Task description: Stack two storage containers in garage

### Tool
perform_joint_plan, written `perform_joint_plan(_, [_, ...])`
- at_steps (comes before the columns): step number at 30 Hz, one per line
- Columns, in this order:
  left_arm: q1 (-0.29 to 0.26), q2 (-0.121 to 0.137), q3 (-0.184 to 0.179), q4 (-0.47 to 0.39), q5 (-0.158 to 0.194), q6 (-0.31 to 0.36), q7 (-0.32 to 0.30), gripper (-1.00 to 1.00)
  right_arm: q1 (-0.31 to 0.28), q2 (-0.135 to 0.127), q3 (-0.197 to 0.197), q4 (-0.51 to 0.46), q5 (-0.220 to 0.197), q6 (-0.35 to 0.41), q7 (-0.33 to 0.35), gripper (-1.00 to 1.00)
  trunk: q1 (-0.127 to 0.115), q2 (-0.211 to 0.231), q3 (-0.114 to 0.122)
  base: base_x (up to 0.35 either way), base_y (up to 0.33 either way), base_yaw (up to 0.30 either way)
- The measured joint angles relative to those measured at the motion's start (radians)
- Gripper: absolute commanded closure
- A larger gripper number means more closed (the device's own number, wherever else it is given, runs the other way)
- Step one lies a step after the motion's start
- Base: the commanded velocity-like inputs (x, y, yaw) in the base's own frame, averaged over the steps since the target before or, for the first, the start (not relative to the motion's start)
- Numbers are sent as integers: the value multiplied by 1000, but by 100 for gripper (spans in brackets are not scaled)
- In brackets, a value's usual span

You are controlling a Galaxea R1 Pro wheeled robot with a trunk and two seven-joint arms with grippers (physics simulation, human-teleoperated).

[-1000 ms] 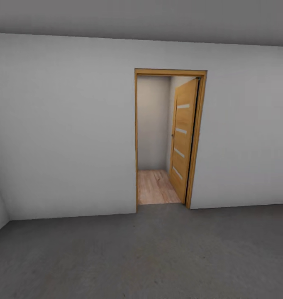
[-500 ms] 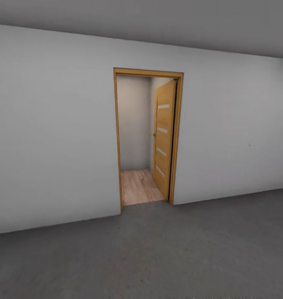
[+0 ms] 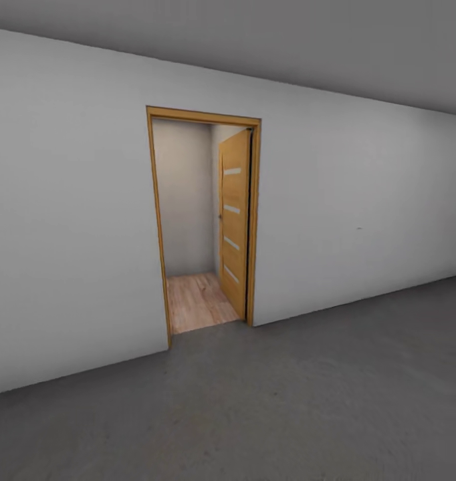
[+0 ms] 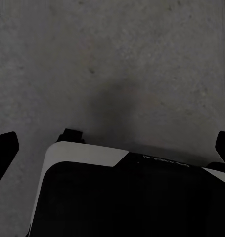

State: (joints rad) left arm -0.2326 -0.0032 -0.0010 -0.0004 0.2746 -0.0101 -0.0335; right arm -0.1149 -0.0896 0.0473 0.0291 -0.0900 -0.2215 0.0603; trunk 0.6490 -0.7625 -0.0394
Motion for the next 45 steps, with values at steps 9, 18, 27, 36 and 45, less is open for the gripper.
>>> perform_joint_plan(9, [0, 1, 0, 0, 0, 0, 0, -100, 0, 0, 0, 0, 0, 2, 1, -100, 0, 0, 0, 63, 0, -238])
perform_joint_plan(18, [0, 0, 0, -1, 0, 11, 0, -100, 0, 4, 1, 0, 0, 10, 0, -100, -1, 0, 0, 302, 0, -18])
perform_joint_plan(27, [0, 0, 0, -1, 0, 7, 0, -100, 0, 2, 1, 0, 0, 11, 0, -100, -1, 0, 0, 322, 0, 0])
perform_joint_plan(36, [0, 0, 0, -1, 2, 5, 0, -100, 0, 5, 1, 0, 0, 12, 0, -100, -1, 0, 0, 322, 0, 0])
perform_joint_plan(45, [0, 0, 0, -1, 3, 2, 1, -100, 0, 6, 1, 0, 0, 13, -1, -100, -1, 0, 0, 323, 0, 58])
